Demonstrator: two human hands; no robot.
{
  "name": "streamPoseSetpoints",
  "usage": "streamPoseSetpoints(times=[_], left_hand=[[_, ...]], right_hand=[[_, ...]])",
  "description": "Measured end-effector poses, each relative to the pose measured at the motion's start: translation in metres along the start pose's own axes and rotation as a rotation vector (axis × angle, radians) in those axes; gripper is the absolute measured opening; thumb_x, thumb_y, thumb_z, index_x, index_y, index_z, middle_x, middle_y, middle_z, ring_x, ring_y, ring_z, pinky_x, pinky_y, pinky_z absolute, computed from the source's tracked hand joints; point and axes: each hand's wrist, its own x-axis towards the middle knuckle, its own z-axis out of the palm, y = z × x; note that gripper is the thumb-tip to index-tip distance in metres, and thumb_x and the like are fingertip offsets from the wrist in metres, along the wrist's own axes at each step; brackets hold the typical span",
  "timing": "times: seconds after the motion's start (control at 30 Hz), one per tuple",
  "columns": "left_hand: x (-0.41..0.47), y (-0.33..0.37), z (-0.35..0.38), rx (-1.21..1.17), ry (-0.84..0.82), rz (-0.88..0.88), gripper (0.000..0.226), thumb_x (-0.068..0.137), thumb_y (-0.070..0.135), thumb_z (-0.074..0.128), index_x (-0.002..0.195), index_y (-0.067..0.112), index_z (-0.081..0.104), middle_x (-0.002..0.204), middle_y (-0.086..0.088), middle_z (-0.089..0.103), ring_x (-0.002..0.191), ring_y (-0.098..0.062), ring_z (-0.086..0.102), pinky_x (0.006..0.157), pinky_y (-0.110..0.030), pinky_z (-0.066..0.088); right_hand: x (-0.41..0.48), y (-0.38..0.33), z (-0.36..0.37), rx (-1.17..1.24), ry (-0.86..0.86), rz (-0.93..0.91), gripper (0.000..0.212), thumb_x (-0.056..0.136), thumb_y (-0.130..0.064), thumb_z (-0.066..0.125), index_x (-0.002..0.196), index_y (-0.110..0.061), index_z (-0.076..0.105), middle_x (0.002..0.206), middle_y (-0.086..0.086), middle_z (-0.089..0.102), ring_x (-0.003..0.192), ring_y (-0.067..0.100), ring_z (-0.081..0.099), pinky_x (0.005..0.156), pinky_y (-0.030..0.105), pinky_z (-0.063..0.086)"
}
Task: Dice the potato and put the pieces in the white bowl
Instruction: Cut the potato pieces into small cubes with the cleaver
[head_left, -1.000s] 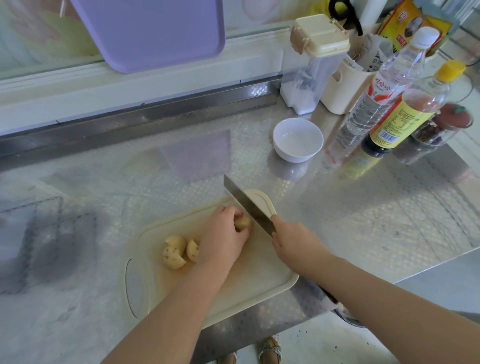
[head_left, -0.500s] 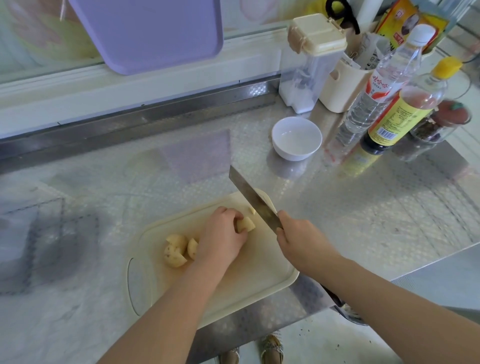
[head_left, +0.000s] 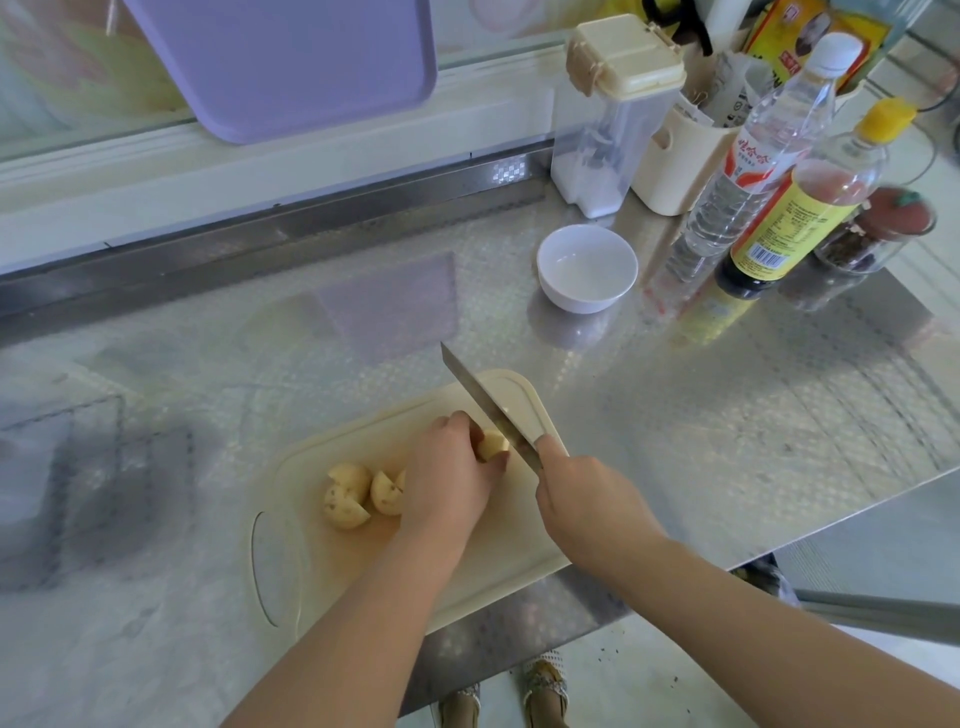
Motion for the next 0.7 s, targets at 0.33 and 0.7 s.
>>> streamPoseSetpoints(times=[0.33, 0.7], left_hand=[[-0.001, 0.000, -0.002, -0.009, -0.011, -0.010, 0.031, 0.077, 0.042, 0.077, 0.088, 0.018, 0.061, 0.086, 0.001, 0.064, 0.079, -0.020, 0.061, 0.065, -0.031, 0.043], [0.001, -0.001, -0.001, -0.036, -0.022, -0.020, 0.028, 0.080, 0.038, 0.074, 0.092, 0.015, 0.064, 0.087, 0.000, 0.065, 0.081, -0.021, 0.061, 0.067, -0.031, 0.046]], right_hand=[[0.003, -0.002, -0.001, -0.004, -0.017, -0.002, 0.021, 0.101, -0.012, 0.033, 0.118, -0.021, 0.038, 0.070, 0.003, 0.049, 0.074, 0.030, 0.064, 0.057, 0.040, 0.047], [0.018, 0.001, 0.011, -0.049, -0.027, -0.019, 0.018, 0.100, -0.011, 0.033, 0.115, -0.020, 0.039, 0.071, 0.002, 0.048, 0.072, 0.028, 0.064, 0.058, 0.041, 0.049]])
